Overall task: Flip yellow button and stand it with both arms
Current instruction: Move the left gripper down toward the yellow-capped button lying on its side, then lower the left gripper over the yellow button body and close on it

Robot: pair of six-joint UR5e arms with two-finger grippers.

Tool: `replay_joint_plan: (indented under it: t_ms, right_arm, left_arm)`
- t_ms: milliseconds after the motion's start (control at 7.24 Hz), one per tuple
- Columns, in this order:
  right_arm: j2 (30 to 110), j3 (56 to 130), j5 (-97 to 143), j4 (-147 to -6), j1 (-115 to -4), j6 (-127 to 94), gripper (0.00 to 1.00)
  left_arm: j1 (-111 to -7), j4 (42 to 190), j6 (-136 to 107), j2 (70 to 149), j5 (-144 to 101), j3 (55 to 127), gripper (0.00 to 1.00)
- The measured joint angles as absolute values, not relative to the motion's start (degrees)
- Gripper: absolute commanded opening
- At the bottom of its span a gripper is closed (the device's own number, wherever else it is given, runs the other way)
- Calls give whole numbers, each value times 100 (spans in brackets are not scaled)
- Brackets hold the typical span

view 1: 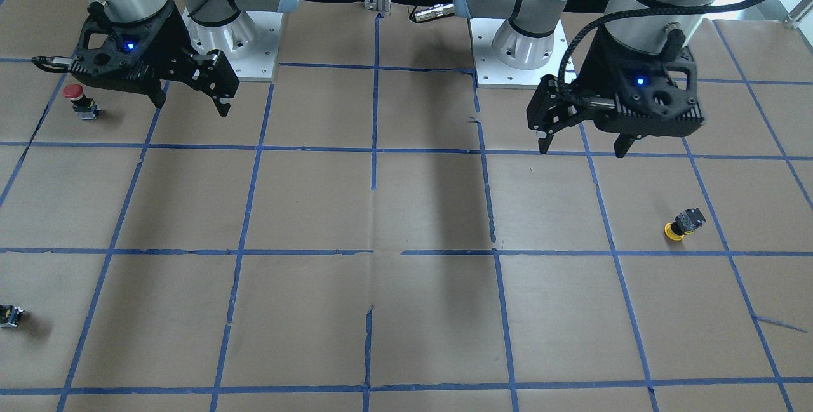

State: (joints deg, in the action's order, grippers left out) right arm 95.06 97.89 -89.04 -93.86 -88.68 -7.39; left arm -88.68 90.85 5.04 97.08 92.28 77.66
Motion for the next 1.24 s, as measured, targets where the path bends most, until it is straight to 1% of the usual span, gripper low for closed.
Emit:
replay_joint_plan:
  t_ms: [276,414,829,1243]
  right_arm:
    - [9502,9791,-8898,-9453,-8868,-733,100]
    - [9498,9791,-8896,-9458,-8868,-732,100]
    - [9492,9791,-8902,-9465,-8868,-692,100]
    - [9489,9791,-9038,-9470,-8850,-474,100]
  left_arm:
    - [-8113,9118,915,9652,9266,7903,99]
    - [-7614,8931,1381,9701,9264,8144,99]
    - [-6546,7586,2425,9884,9246,9069,99]
    - [-5758,6345,2643,10048,9196,10053,99]
